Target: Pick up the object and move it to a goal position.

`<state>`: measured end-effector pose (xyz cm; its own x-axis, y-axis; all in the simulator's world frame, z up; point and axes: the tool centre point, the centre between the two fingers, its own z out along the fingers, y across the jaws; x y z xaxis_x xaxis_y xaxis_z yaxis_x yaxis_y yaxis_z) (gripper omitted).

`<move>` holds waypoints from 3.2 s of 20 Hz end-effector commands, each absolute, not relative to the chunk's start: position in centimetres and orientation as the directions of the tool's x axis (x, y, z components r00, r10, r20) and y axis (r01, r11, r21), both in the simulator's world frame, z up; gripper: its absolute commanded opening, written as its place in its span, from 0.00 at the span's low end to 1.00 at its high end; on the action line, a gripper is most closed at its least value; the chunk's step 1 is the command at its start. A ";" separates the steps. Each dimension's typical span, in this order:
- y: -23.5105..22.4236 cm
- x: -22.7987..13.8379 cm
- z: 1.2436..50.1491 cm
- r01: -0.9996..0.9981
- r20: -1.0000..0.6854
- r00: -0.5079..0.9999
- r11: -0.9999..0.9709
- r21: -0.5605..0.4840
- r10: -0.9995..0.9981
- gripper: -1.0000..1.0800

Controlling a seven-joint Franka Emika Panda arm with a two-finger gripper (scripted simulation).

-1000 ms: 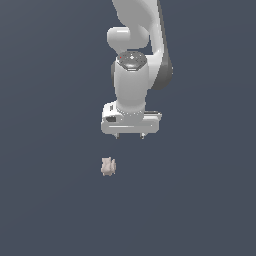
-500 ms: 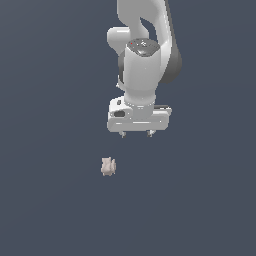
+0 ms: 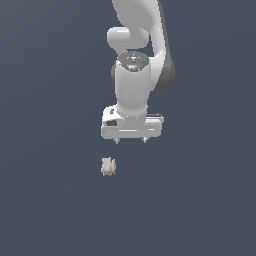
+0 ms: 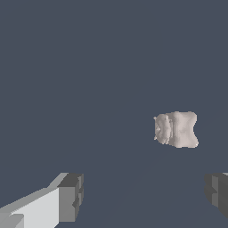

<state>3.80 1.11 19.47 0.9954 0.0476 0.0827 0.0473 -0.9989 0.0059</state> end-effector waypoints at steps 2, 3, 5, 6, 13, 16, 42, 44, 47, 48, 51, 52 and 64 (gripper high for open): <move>-0.6 4.7 17.8 0.044 0.068 0.997 -0.999 0.005 0.044 0.96; -1.1 4.9 17.2 0.043 0.062 0.997 -0.999 0.005 0.043 0.96; -2.4 5.5 15.8 0.041 0.051 0.998 -0.999 0.004 0.041 0.96; -3.1 5.8 15.1 0.040 0.045 0.998 -0.999 0.004 0.040 0.96; -6.8 6.9 11.1 0.035 0.014 0.999 -0.999 0.001 0.035 0.96; -7.8 7.1 10.0 0.034 0.006 0.999 -0.999 0.001 0.034 0.96; -8.6 7.2 4.2 0.033 0.000 0.999 -0.999 0.000 0.033 0.00; -8.6 7.2 4.2 0.033 0.000 0.999 -0.999 0.000 0.033 0.00; -8.6 7.2 4.2 0.033 0.000 0.999 -0.999 0.000 0.033 0.00; -8.6 7.2 4.2 0.033 0.000 0.999 -0.999 0.000 0.033 0.00; -8.6 7.2 4.2 0.033 0.000 0.999 -0.999 0.000 0.033 0.00; -8.6 7.2 4.2 0.033 0.000 0.999 -0.999 0.000 0.033 0.00; -10.0 7.8 9.5 0.033 0.000 0.999 -0.999 0.000 0.033 0.00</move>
<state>7.63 -9.69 8.32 0.9995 0.0330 -0.0014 0.0330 -0.9995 -0.0003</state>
